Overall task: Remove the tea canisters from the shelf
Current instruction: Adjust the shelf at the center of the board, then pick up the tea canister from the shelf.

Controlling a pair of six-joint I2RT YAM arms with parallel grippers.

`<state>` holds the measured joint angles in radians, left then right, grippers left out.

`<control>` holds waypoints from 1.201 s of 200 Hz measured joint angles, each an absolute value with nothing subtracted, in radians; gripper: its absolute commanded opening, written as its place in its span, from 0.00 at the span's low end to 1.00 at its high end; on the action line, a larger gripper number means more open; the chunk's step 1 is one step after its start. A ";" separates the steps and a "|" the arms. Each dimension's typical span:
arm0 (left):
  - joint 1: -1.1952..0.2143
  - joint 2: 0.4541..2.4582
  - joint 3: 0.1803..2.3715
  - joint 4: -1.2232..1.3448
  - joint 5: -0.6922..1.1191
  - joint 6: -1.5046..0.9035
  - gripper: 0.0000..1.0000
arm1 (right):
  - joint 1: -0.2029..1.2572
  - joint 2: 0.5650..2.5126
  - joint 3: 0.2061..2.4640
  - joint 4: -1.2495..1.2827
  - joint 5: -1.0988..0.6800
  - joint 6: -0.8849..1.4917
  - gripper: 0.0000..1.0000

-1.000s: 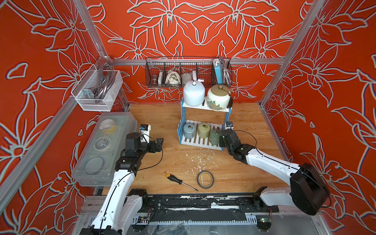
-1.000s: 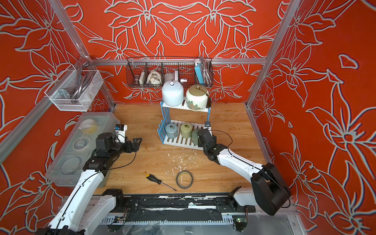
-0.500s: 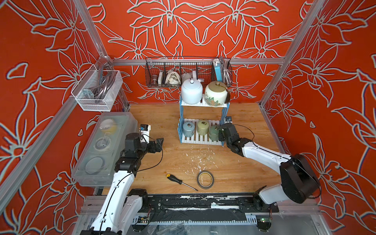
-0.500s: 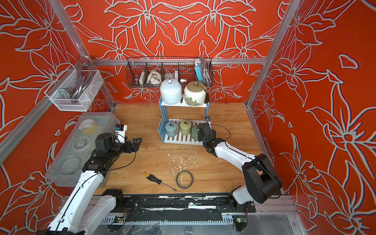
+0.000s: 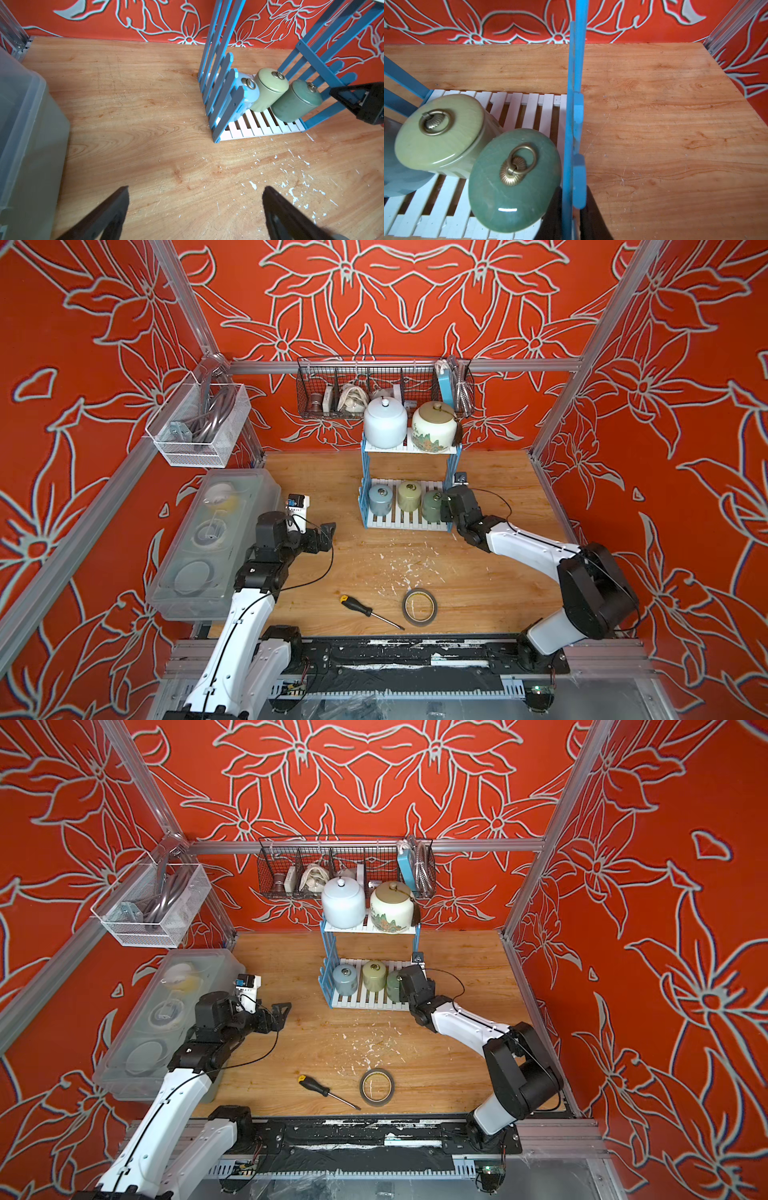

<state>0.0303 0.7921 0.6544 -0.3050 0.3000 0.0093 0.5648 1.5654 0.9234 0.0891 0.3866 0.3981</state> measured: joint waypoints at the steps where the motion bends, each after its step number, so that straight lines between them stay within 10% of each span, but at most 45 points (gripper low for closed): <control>1: 0.030 0.792 0.655 -0.305 0.300 0.010 0.99 | 0.565 1.567 0.924 0.091 0.386 0.398 0.00; 20: 0.026 0.792 0.669 -0.306 0.298 0.016 0.99 | 0.565 1.573 0.926 0.102 0.384 0.398 0.00; 58: 0.026 0.793 0.706 -0.318 0.299 0.018 0.99 | 0.562 1.552 0.921 0.089 0.360 0.393 0.43; 127: 0.025 0.791 0.778 -0.388 0.373 -0.004 0.99 | 0.568 1.231 0.881 -0.036 0.319 0.319 0.74; 189: 0.018 0.623 0.778 -0.405 0.398 -0.004 0.99 | 0.568 1.065 0.942 -0.191 0.302 0.196 0.99; 240: 0.006 0.501 0.666 -0.299 0.382 0.015 0.99 | 0.568 1.078 1.164 -0.321 0.267 0.138 0.99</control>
<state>0.0055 0.5011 0.6662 -0.2993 0.3817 0.0154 0.5678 1.0782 1.1641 -0.3210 0.2672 0.1383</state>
